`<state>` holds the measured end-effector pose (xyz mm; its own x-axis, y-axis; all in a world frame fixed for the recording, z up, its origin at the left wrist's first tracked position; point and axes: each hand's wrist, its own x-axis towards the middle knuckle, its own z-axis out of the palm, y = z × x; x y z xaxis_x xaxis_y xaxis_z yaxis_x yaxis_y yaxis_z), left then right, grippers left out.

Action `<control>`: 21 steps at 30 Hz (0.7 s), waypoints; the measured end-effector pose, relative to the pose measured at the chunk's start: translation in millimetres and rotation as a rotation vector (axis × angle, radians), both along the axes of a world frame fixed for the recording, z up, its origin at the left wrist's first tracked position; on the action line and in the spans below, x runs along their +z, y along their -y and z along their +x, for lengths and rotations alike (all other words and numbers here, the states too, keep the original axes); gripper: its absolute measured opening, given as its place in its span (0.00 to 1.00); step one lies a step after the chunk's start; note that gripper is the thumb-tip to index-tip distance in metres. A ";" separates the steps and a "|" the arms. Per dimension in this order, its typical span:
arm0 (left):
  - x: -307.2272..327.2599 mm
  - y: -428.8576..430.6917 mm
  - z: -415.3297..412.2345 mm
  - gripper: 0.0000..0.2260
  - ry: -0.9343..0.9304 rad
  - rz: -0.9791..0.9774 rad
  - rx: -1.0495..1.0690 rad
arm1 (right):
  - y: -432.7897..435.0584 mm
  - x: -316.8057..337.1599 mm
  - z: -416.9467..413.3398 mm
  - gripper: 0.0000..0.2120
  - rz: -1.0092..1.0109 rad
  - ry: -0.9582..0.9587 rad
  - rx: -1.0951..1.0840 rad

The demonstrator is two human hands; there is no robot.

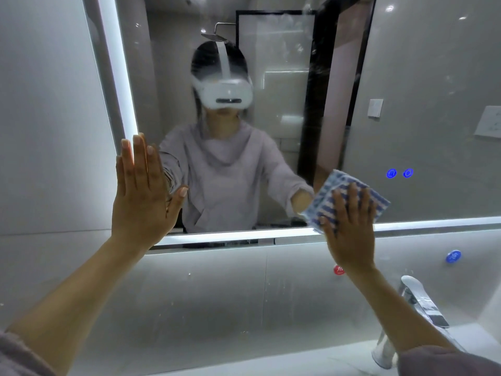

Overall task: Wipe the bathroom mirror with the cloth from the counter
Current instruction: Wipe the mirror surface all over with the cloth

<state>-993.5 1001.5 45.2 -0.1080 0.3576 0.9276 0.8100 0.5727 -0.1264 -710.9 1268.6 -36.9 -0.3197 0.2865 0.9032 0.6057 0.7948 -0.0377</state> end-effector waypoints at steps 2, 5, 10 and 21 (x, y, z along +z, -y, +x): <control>-0.3 -0.1 0.0 0.36 -0.007 -0.001 0.007 | -16.4 -4.2 22.4 0.29 -0.066 0.006 -0.038; -0.6 -0.5 -0.8 0.36 -0.011 -0.003 0.009 | -25.3 -6.2 38.4 0.29 -0.213 -0.037 -0.083; -0.2 -0.1 -0.6 0.36 -0.015 0.005 0.005 | -16.1 -8.3 20.7 0.29 -0.265 -0.120 -0.083; -1.2 -0.6 0.3 0.36 -0.017 0.008 -0.004 | 60.2 -1.0 -65.6 0.29 -0.046 -0.054 0.047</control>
<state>-993.3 1002.1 43.9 -0.0905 0.3509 0.9320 0.8102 0.5701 -0.1360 -776.5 1208.3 -37.9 -0.2847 0.3142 0.9057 0.5636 0.8191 -0.1070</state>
